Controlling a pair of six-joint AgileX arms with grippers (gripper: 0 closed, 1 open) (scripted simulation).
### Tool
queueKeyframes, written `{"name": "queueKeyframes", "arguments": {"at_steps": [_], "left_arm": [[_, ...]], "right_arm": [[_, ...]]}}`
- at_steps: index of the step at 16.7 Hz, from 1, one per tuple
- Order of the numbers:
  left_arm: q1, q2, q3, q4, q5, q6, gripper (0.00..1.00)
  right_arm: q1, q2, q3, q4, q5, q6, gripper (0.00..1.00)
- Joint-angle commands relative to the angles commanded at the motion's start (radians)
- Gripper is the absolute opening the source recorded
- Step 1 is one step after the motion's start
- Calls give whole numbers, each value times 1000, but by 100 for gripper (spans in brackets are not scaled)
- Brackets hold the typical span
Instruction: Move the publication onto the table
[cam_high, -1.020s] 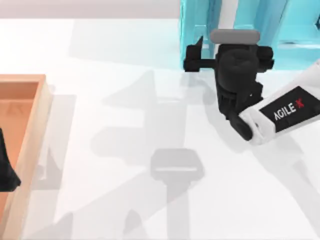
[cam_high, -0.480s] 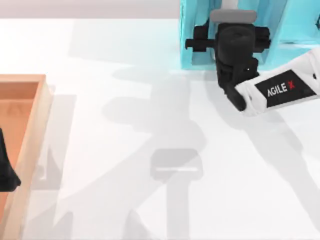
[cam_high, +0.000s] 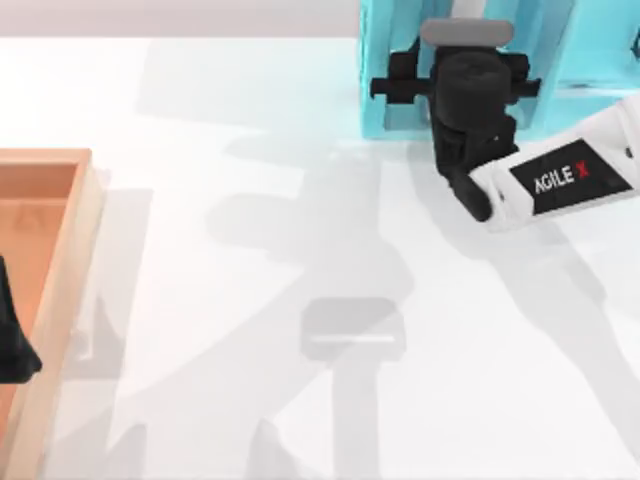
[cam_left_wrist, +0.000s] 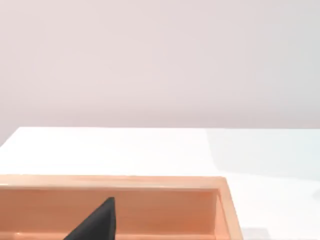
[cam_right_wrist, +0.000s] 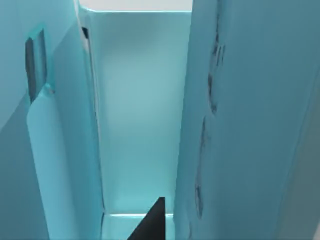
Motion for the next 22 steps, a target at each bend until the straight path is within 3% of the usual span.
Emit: {"name": "queueKeyframes", "arguments": {"at_steps": [8,18,22], "left_arm": [[0,0,0,0,0,0,100],[0,0,0,0,0,0,100],[0,0,0,0,0,0,100]], "right_arm": [[0,0,0,0,0,0,2],[2,-4,-3,-1,0,1,0],[46,-115,-69,-64,19,12,0]]}}
